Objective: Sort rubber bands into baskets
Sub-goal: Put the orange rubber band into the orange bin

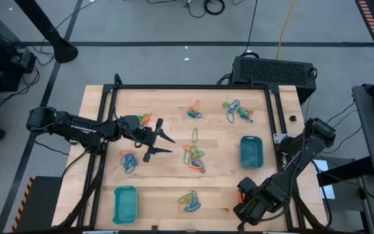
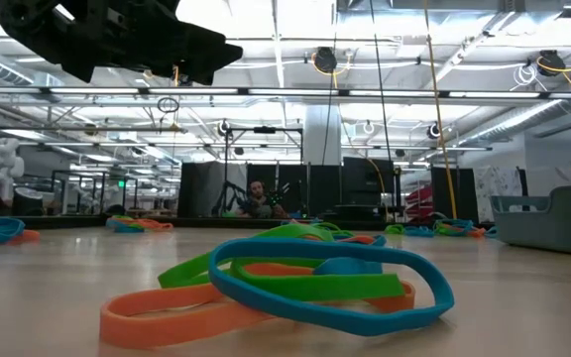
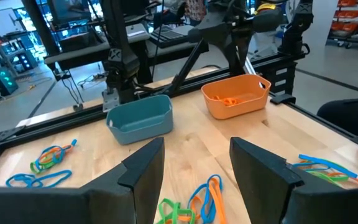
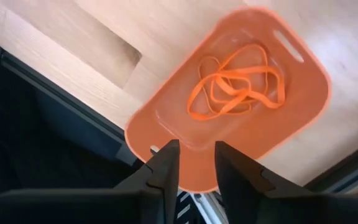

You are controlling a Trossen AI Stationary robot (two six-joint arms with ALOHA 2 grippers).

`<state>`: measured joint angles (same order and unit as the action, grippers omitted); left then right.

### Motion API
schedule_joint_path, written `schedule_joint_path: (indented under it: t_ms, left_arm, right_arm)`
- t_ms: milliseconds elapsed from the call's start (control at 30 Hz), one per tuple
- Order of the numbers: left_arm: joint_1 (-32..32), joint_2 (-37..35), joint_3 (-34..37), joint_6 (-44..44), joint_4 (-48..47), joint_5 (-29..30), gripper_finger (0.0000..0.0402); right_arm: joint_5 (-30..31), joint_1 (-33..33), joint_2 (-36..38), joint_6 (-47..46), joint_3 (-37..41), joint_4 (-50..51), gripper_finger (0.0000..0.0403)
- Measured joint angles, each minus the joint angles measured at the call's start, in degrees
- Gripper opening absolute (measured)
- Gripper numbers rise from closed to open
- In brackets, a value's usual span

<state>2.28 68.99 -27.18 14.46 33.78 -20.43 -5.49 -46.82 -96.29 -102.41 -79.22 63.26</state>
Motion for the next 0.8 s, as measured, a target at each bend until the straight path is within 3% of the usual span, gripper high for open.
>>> schedule_joint_path:
  t_ms: [133,400,567,800]
  left_arm:
    - [0.00,0.00,0.00,0.00,-0.34,0.00,0.0191]
    - [0.00,-0.02,0.00,-3.22,-4.86,0.00,0.0191]
    - [-0.26,-0.02,-0.01,-7.35,-7.82,0.00,0.0191]
    - [-1.38,-0.02,-0.02,-12.77,-12.43,0.79,0.0191]
  right_arm:
    - [1.07,1.41,0.00,3.89,0.00,-0.32,0.0100]
    - [9.12,6.74,0.02,19.03,0.00,-3.83,0.0100]
    - [11.21,11.69,0.02,32.60,0.00,-6.43,0.0100]
    - [19.92,17.67,0.02,54.54,0.00,-11.32,0.0100]
